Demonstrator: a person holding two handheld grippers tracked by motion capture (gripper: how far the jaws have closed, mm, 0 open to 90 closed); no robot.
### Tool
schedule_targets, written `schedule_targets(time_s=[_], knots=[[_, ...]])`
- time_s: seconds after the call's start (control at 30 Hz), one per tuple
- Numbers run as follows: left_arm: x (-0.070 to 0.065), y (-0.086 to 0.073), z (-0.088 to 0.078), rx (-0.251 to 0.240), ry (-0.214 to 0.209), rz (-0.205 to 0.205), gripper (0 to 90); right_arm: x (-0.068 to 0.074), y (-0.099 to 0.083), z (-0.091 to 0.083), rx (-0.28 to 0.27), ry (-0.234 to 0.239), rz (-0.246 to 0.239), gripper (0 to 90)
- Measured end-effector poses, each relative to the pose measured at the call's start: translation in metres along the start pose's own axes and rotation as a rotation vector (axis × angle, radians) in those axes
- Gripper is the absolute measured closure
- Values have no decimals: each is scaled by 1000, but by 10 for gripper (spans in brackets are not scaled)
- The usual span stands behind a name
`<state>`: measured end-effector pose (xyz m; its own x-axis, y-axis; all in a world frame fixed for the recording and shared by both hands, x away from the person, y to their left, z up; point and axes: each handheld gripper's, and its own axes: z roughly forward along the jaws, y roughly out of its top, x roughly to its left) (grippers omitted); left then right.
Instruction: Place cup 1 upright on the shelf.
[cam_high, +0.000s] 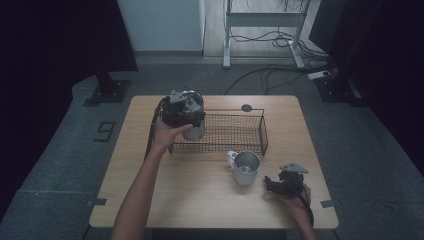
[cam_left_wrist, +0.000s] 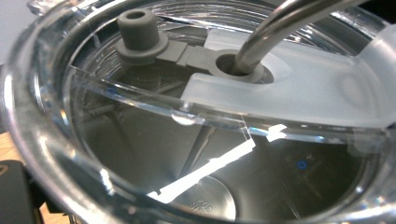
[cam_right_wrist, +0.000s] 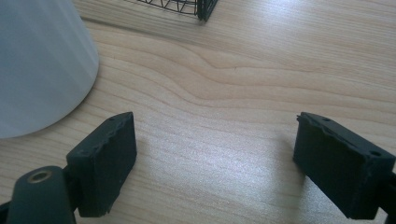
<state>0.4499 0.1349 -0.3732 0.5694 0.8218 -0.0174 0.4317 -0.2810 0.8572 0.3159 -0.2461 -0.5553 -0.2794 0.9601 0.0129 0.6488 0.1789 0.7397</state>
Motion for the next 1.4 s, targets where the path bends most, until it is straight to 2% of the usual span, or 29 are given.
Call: schedule_targets(time_s=[0.33, 0.43, 0.6, 0.87, 1.07, 1.4], knots=[[9, 5, 8, 19, 13, -10, 39, -1, 0, 0, 0, 4, -1, 130], [11, 7, 11, 26, 24, -1, 40, -1, 0, 0, 0, 4, -1, 130], [17, 6, 16, 33, 18, -25, 39, -1, 0, 0, 0, 4, 0, 130], [21, 5, 27, 42, 44, -27, 39, -1, 0, 0, 0, 4, -1, 130], [22, 6, 34, 54, 64, -28, 40, -1, 0, 0, 0, 4, -1, 130], [18, 2, 45, 79, 67, -19, 39, -1, 0, 0, 0, 4, -1, 130]])
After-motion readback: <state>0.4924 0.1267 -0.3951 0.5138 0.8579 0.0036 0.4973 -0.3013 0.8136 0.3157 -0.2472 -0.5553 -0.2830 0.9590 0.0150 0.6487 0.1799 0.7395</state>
